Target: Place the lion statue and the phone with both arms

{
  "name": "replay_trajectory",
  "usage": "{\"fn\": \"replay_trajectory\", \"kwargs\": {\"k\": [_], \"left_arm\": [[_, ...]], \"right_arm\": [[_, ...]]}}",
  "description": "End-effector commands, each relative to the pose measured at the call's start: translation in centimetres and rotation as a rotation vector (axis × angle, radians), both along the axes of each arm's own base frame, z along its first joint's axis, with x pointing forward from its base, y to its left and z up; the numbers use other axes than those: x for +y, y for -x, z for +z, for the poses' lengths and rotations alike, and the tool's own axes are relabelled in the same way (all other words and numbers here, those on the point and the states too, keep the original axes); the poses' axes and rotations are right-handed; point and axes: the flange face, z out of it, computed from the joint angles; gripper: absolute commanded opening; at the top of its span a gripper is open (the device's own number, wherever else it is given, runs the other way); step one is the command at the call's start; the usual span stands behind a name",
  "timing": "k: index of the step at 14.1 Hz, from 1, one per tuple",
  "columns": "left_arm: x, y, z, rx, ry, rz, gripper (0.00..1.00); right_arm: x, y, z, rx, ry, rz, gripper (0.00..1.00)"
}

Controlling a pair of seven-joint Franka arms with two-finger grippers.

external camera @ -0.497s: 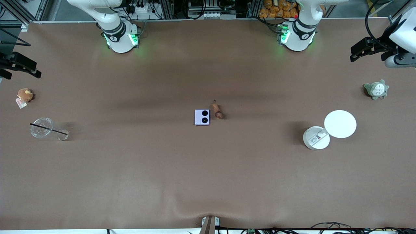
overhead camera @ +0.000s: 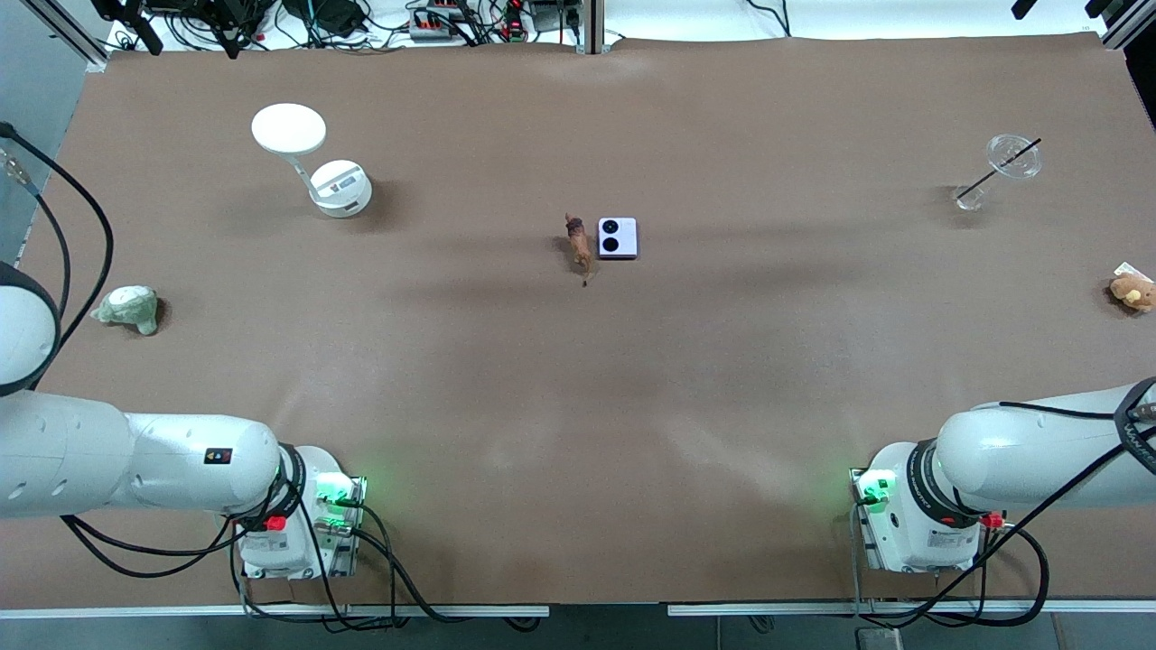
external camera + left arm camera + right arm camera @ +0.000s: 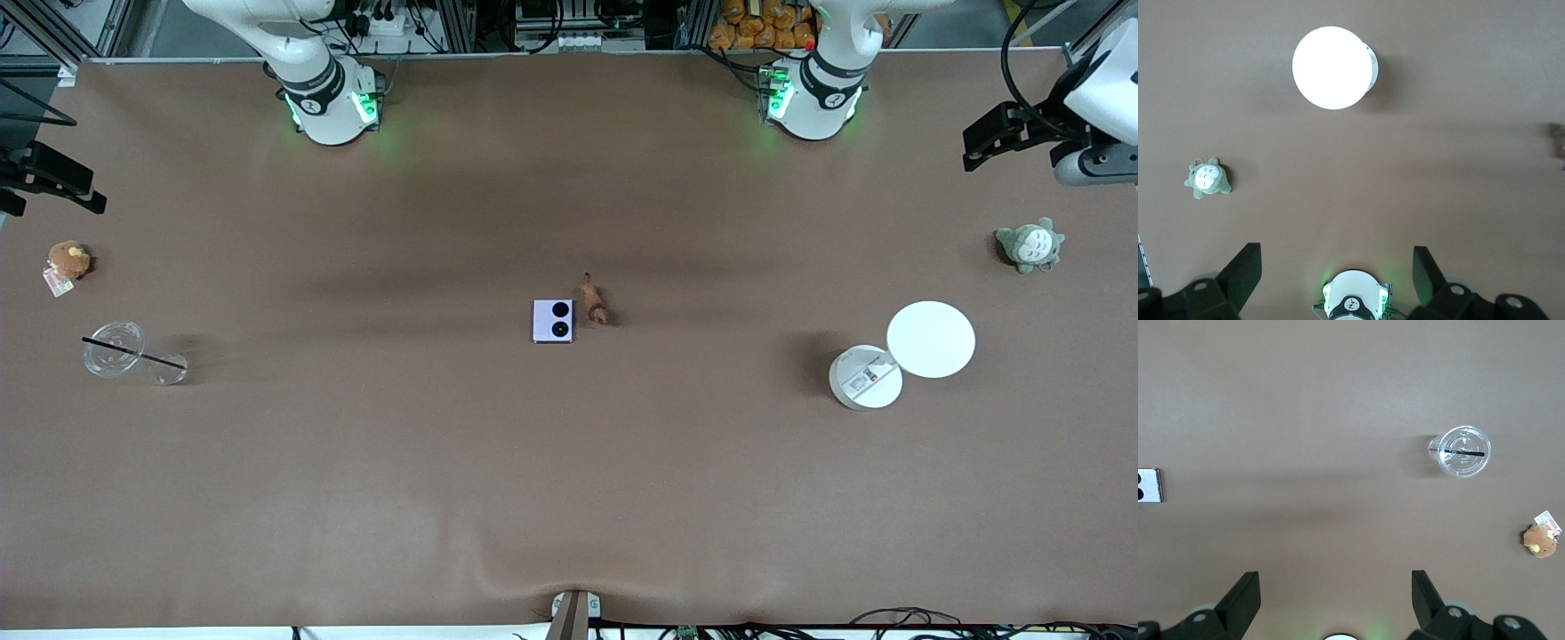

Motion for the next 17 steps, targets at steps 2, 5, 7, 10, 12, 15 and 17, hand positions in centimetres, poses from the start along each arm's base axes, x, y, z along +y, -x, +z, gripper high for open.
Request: {"fn": "replay_trajectory", "kwargs": {"k": [2, 5, 7, 10, 12, 15, 17], "left_arm": [[-0.2, -1.5, -0.6, 0.012, -0.002, -0.006, 1.0], [-1.4, -3.4, -3.2, 0.05, 0.018, -0.018, 1.0], [-4.3, -4.2, -4.7, 0.059, 0.044, -0.064, 1.0], [-6.9, -5.1, -5.4, 0.056, 0.047, -0.106, 1.0], [-6.7, -5.2, -5.2, 0.05, 0.05, -0.103, 1.0], [-6.6, -5.1, -5.0, 0.048, 0.055, -0.101, 1.0], [-8.4, -4.9, -5.4, 0.054, 0.048, -0.104, 1.0]], "right_arm": [[-0.2, -0.2, 1.4, -0.019, 0.002, 0.003, 1.0], [-0.4, 0.7, 1.1, 0.043, -0.004, -0.001, 1.0], [-0.7, 0.9, 0.8, 0.055, -0.007, -0.007, 1.0], [-1.0, 0.1, 1.4, -0.02, 0.0, -0.009, 1.0], [-1.1, 0.0, 0.8, -0.005, -0.003, -0.008, 1.0], [-1.1, -0.2, 0.0, 0.001, -0.003, -0.009, 1.0], [-1.3, -0.6, -0.4, -0.003, -0.003, -0.012, 1.0]]}}
